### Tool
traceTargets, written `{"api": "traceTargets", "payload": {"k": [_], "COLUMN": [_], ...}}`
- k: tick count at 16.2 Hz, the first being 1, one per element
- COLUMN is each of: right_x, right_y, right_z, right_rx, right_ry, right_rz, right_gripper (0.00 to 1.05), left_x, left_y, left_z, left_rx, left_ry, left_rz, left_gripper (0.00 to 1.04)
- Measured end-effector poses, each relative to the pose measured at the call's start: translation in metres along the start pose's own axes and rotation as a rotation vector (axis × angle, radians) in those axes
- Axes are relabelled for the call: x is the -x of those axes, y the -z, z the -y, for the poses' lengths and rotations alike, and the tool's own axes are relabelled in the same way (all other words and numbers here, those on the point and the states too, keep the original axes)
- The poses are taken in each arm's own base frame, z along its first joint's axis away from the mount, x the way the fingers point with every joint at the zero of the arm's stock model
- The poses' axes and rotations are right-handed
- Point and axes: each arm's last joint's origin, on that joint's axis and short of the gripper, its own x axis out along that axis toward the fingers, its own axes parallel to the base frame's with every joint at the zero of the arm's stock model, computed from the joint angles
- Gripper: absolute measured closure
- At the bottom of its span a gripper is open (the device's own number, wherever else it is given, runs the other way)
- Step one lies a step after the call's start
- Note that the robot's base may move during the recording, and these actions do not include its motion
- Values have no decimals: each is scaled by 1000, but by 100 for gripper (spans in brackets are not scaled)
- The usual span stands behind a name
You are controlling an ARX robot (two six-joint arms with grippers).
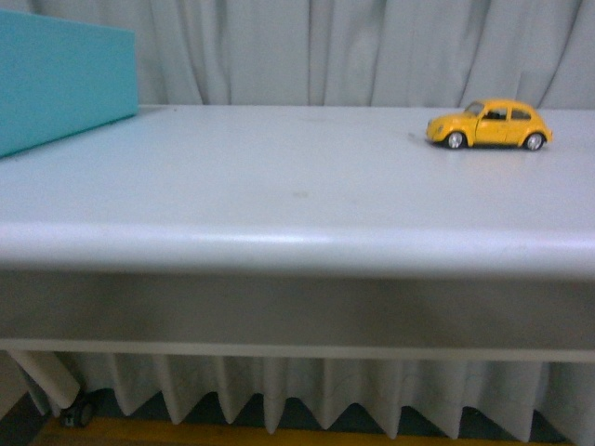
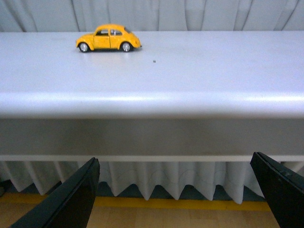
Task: Wind up and store yellow beetle toy
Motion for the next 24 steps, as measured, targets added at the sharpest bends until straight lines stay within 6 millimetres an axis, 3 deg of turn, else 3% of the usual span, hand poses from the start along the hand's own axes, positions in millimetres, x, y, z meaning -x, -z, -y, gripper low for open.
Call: {"api": "traceTargets", "payload": {"k": [24], "right_x": [0], "right_y": [0], "right_z": [0], "right_rx": [-5], "right_ry": [0], "right_rz": [0], "right_gripper": [7], "left_x": [0], "left_y": [0], "left_z": [0], "left_rx": [0], "left_ry": [1], "left_rz": [1], "left_gripper": [7]}}
